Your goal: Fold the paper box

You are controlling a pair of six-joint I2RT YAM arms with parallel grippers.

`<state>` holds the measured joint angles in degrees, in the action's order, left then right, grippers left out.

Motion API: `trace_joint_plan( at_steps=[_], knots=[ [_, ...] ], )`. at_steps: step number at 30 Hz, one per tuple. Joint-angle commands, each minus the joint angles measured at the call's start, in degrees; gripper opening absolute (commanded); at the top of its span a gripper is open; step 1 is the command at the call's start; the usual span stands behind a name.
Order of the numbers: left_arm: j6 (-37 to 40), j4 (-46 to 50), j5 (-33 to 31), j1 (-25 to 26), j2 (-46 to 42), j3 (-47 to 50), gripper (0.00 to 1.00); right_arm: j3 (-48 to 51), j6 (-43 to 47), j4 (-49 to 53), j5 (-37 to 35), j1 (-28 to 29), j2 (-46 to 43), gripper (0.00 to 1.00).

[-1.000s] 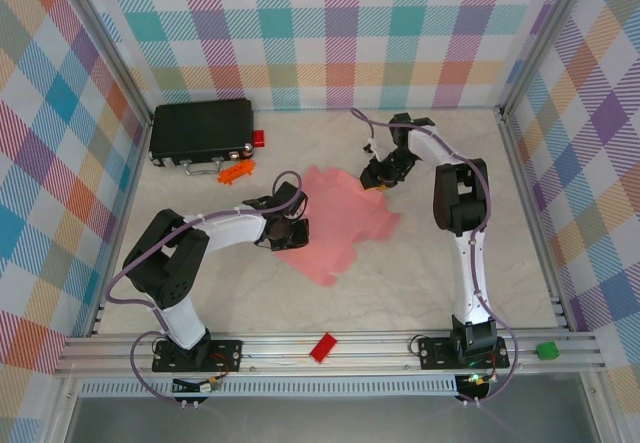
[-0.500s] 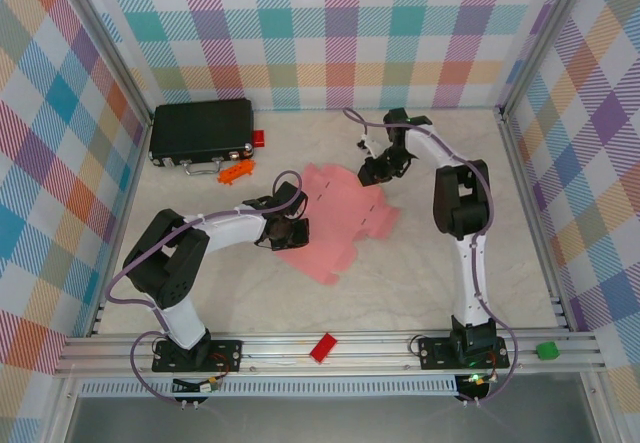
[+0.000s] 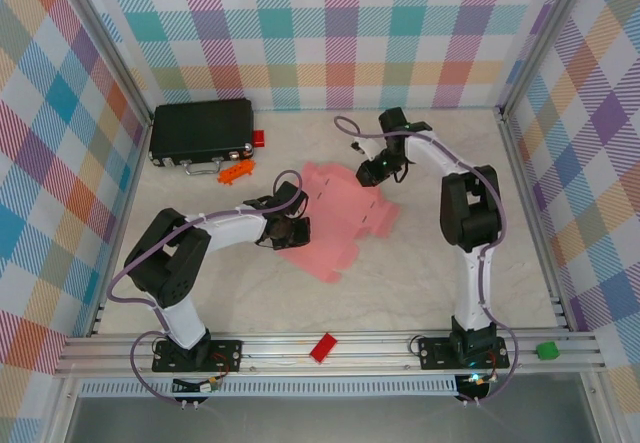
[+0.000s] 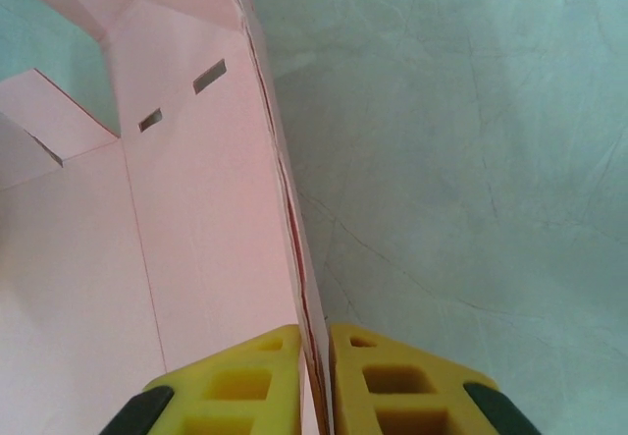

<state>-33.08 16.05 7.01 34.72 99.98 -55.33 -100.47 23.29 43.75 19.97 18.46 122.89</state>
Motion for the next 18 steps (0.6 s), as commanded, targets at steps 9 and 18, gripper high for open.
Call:
trace_joint_plan(
  at_steps=[9, 18],
  knots=[
    [-2.62, -2.52, 1.03, -0.09, 6.29, -1.36, 0.0, 12.86, 6.28, -18.46, -8.49, 4.76, -12.97, 0.15],
    [-5.37, -6.27, 1.17, -0.09, 9.15, -2.94, 0.0, 20.19, 9.47, -27.32, -15.02, 8.55, -18.26, 0.15]
  ],
)
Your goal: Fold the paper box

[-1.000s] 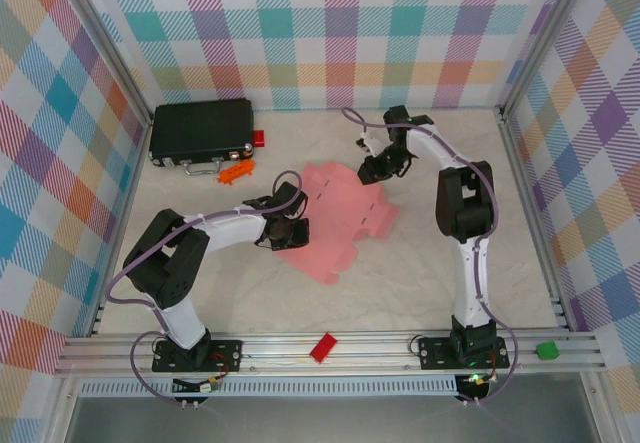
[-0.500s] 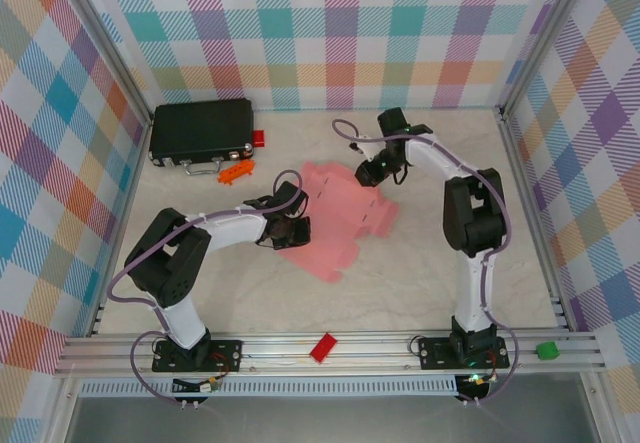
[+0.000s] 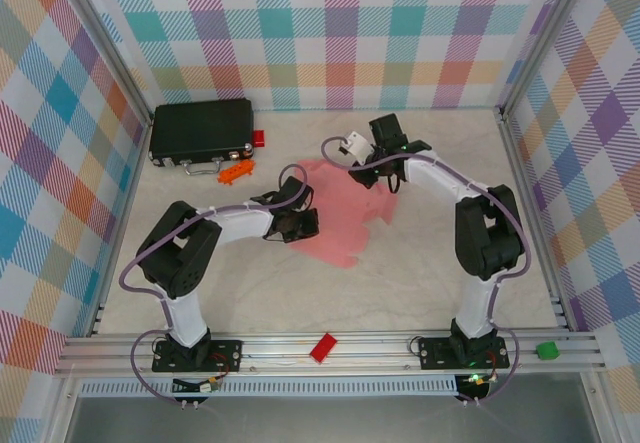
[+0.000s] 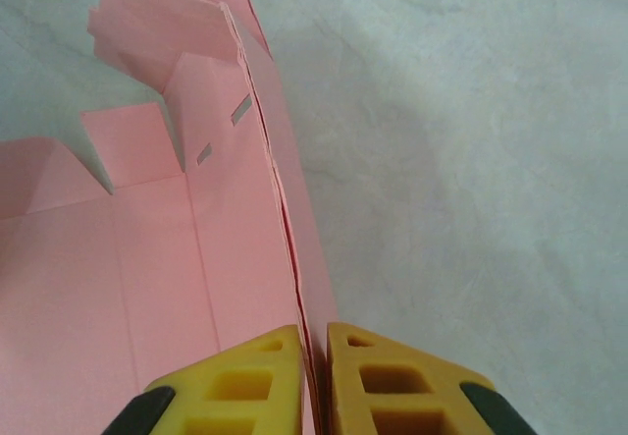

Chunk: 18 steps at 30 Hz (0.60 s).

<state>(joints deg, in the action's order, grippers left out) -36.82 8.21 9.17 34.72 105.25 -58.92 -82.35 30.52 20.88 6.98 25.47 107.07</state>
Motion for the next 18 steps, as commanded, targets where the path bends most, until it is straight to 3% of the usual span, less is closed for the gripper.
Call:
trace_joint_plan(
  at_steps=[1, 18],
  knots=[
    [-1.93, 1.31, -1.04, -0.02, 4.16, 0.62, 0.0, 2.68, 2.5, -5.35, -2.51, 1.83, -3.0, 0.15],
    [-3.46, -0.54, -1.52, 0.0, 5.58, -0.23, 0.0, 16.03, 10.49, -22.72, -8.18, 5.31, -8.15, 0.14]
  ],
)
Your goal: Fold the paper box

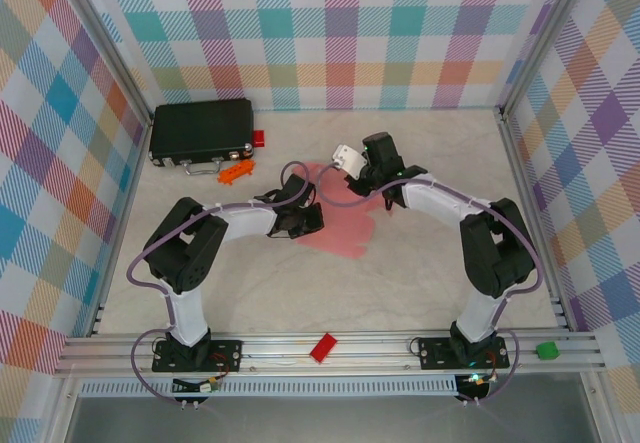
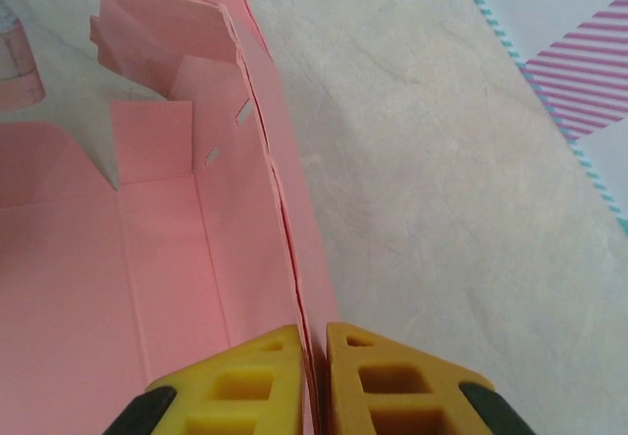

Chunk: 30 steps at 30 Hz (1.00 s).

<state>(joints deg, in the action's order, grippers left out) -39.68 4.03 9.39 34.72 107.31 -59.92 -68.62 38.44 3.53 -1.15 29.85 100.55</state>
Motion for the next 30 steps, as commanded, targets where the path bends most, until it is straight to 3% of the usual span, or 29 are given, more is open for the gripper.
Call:
trace_joint_plan(
  at_steps=[1, 30],
  knots=[
    [-0.57, 3.64, -1.76, 0.0, 3.6, 0.75, 0.0, 2.73, 2.7, -6.25, -0.25, 0.94, -1.59, 0.15],
    [-1.28, 0.34, -1.13, 0.0, 2.2, 2.89, 0.01, 11.4, 12.1, -22.55, -2.87, 2.06, 0.43, 0.19]
  ],
)
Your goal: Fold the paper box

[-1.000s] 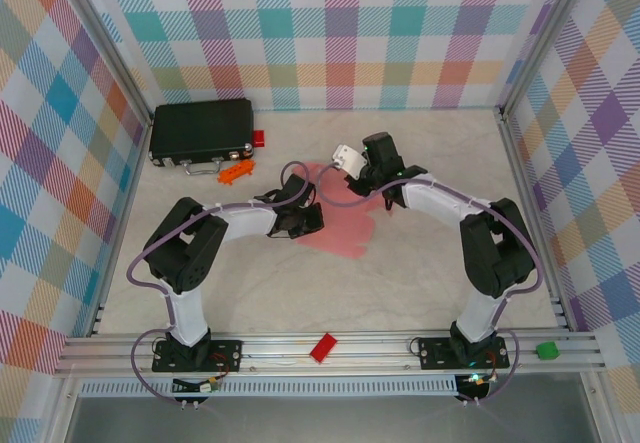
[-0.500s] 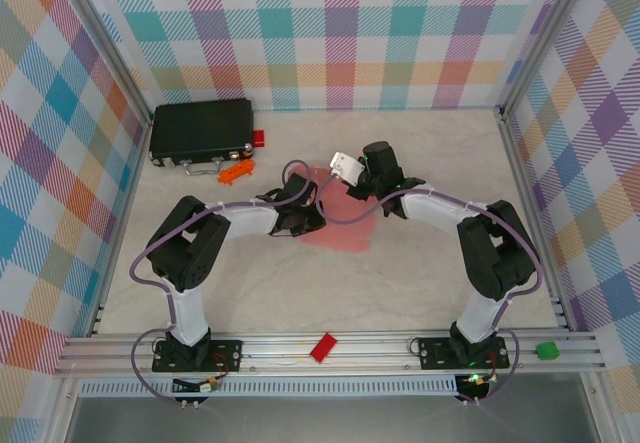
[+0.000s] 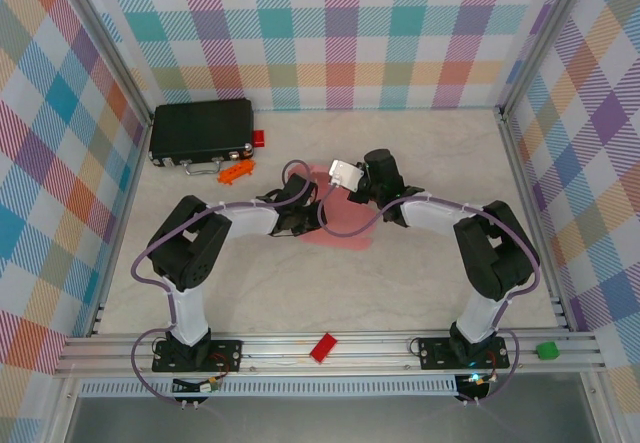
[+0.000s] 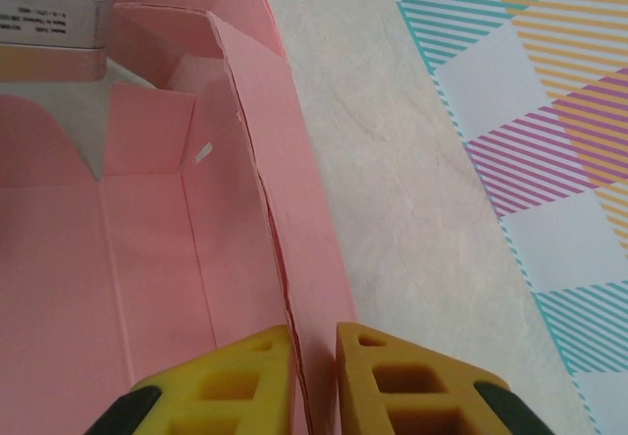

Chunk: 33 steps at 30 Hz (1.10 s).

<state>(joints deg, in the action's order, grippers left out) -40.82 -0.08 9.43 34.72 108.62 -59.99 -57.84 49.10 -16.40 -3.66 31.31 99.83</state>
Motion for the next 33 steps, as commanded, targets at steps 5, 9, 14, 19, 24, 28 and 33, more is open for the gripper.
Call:
trace_joint_plan(
  at_steps=[5, 9, 14, 19, 24, 28, 33],
  knots=[
    [0.25, 2.34, -0.83, 0.0, -2.18, 5.42, 0.09, 1.18, 2.18, -4.07, -1.22, 0.68, 1.43, 0.19],
    [0.88, 1.33, -0.16, 0.0, -4.08, 6.39, 0.15, 1.33, 2.49, -4.62, -1.57, 0.69, 1.68, 0.19],
    [1.78, 0.97, 0.11, -0.04, -7.16, 7.79, 0.25, 1.51, 3.08, -5.63, -2.06, 0.77, 2.03, 0.19],
    [2.36, 1.78, -1.67, -0.01, -12.01, 10.61, 0.33, 1.68, 4.06, -6.74, -2.58, 0.93, 2.39, 0.19],
    [2.25, 3.4, -4.13, -0.08, -14.89, 13.94, 0.33, 1.77, 4.57, -7.2, -2.94, 1.13, 2.39, 0.19],
    [2.16, 1.48, -3.61, -0.09, -15.3, 16.7, 0.33, 1.77, 5.17, -7.43, -2.91, 1.19, 2.31, 0.19],
    [2.23, 1.48, -4.23, -0.09, -15.49, 18.38, 0.34, 1.53, 5.91, -7.84, -3.4, 1.28, 2.66, 0.19]
  ],
)
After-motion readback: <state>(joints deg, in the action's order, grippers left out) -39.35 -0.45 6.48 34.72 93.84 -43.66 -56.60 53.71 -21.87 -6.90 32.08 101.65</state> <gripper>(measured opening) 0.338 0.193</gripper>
